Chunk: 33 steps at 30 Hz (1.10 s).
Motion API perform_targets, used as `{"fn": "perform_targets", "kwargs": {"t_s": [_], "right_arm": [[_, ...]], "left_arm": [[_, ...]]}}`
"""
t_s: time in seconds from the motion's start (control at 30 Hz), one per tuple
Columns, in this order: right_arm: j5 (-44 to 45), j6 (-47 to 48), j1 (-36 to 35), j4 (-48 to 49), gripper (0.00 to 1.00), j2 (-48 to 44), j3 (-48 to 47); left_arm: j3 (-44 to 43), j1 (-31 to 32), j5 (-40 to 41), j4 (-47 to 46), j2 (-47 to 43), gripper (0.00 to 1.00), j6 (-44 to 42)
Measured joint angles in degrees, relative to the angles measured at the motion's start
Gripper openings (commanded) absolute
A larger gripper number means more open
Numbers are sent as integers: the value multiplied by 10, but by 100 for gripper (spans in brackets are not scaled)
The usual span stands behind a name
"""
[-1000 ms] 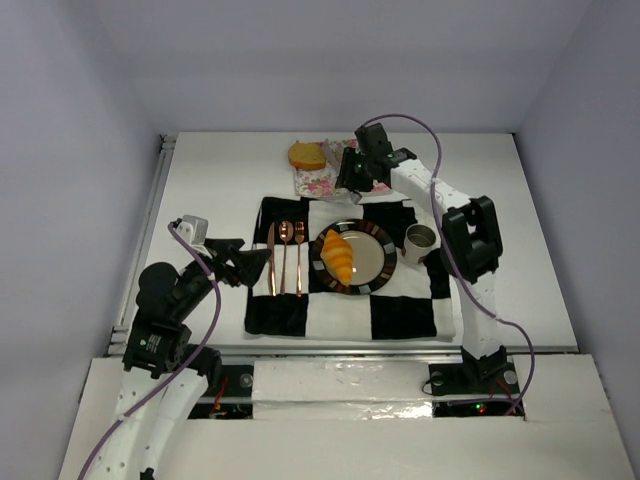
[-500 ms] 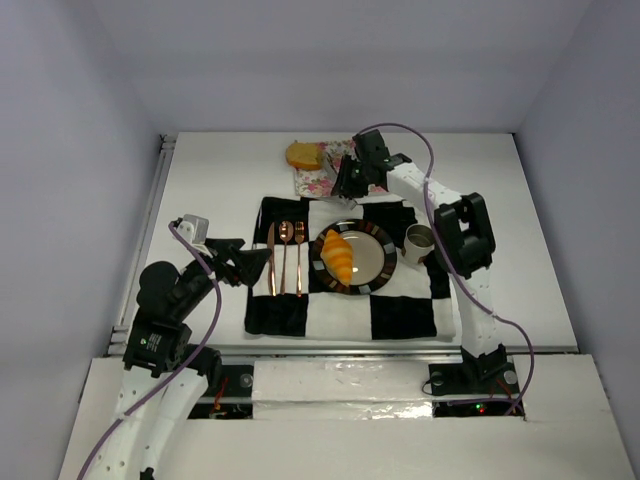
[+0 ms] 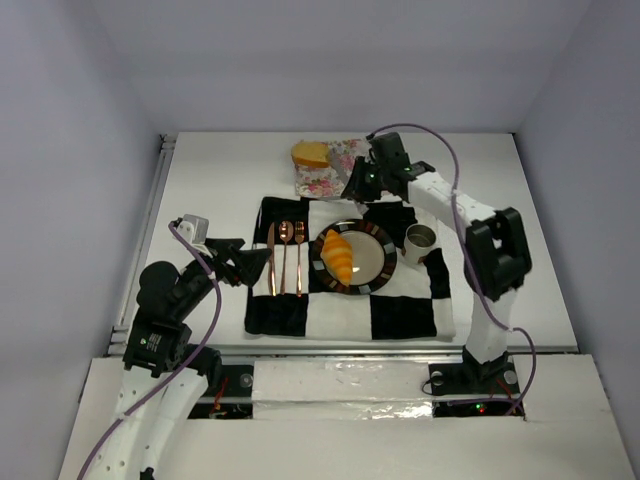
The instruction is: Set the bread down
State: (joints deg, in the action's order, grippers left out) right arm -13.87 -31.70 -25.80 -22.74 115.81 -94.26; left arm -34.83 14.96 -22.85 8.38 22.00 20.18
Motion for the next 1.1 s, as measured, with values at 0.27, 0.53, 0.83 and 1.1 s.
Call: {"fn": "perform_targets", "kwargs": {"t_s": [0.27, 0.53, 0.83, 1.1], "right_arm": [[4, -4, -10, 53, 15, -307, 259], [41, -59, -102, -24, 15, -579, 483], [93, -131, -126, -142, 16, -731, 533], [115, -156, -133, -201, 18, -713, 533]], "left_arm": [[0, 0, 0, 0, 0, 78, 0], [0, 0, 0, 0, -1, 78, 0], [1, 0, 0, 0, -1, 78, 0], [2, 0, 0, 0, -1, 78, 0]]}}
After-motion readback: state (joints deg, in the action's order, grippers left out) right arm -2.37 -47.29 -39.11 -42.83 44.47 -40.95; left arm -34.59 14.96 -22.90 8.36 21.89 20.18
